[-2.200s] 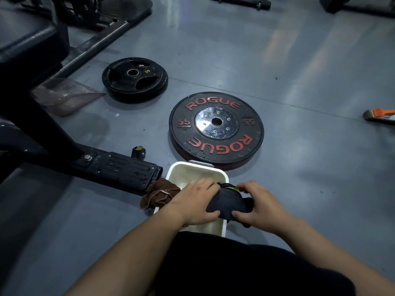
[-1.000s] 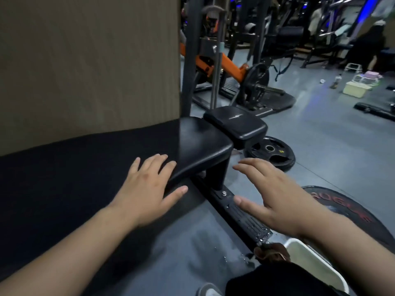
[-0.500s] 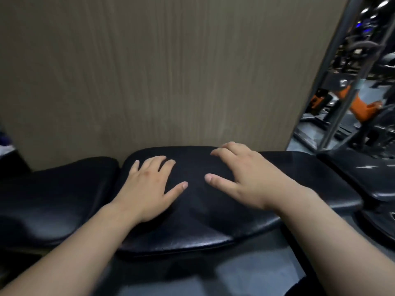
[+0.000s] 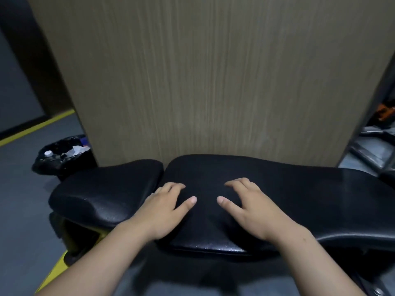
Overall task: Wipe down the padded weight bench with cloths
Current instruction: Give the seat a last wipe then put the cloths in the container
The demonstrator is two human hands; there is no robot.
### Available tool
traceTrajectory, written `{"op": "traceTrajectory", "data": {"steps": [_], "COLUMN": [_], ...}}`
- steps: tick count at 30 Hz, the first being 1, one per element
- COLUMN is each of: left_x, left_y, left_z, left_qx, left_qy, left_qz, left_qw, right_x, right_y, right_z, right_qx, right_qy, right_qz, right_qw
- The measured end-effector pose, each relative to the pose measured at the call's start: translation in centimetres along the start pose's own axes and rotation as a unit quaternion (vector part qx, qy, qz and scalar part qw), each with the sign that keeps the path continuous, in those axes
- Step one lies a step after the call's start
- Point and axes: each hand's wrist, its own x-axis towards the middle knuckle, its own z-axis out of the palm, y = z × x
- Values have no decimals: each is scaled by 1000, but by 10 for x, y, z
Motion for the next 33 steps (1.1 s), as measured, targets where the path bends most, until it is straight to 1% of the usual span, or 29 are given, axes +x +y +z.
{"op": "traceTrajectory", "data": {"steps": [3, 8, 12, 15, 17, 19, 20, 21, 23, 25, 27, 28, 29, 30, 31, 32, 33], "left_x": [2, 18, 33, 49, 60, 73, 79, 86, 100, 114, 124, 128, 129, 130, 128, 125, 126], "left_y": [7, 23, 41, 49, 50, 49, 48, 45, 35, 24, 15, 12, 9, 10, 13, 18, 19], "left_z": [4, 0, -3, 3, 8, 15, 19, 25, 39, 53, 68, 73, 75, 74, 70, 68, 61], "left_qx": [-52, -141, -266, -341, -371, -374, -358, -325, -212, -82, -24, -18, -15, -4, 19, 55, 116], "left_qy": [1, 41, 106, 136, 145, 157, 164, 169, 183, 176, 156, 169, 162, 125, 106, 122, 103], "left_qz": [2, 7, -13, -29, -37, -37, -28, -18, 20, 78, 96, 106, 119, 125, 127, 124, 122], "left_qw": [999, 989, 958, 930, 916, 913, 919, 930, 960, 978, 983, 980, 980, 984, 986, 983, 980], "right_x": [-13, -31, -38, -31, -20, -5, 2, 9, 23, 37, 46, 49, 53, 56, 57, 59, 60], "right_y": [8, 17, 24, 31, 37, 45, 51, 60, 73, 81, 87, 90, 90, 90, 88, 85, 81], "right_z": [-8, -23, -30, -30, -30, -26, -20, -13, -1, 15, 29, 35, 39, 42, 43, 42, 41], "right_qx": [28, 83, 113, 113, 99, 55, 19, -16, -74, -104, -113, -115, -118, -116, -123, -134, -144], "right_qy": [9, 36, 62, 88, 113, 114, 122, 151, 192, 239, 280, 303, 314, 311, 311, 313, 309], "right_qz": [19, 33, 39, 31, 26, 21, 10, -2, -15, -12, -5, -2, 10, 22, 26, 28, 22], "right_qw": [999, 995, 991, 989, 988, 992, 992, 988, 979, 965, 953, 946, 942, 943, 942, 940, 940]}}
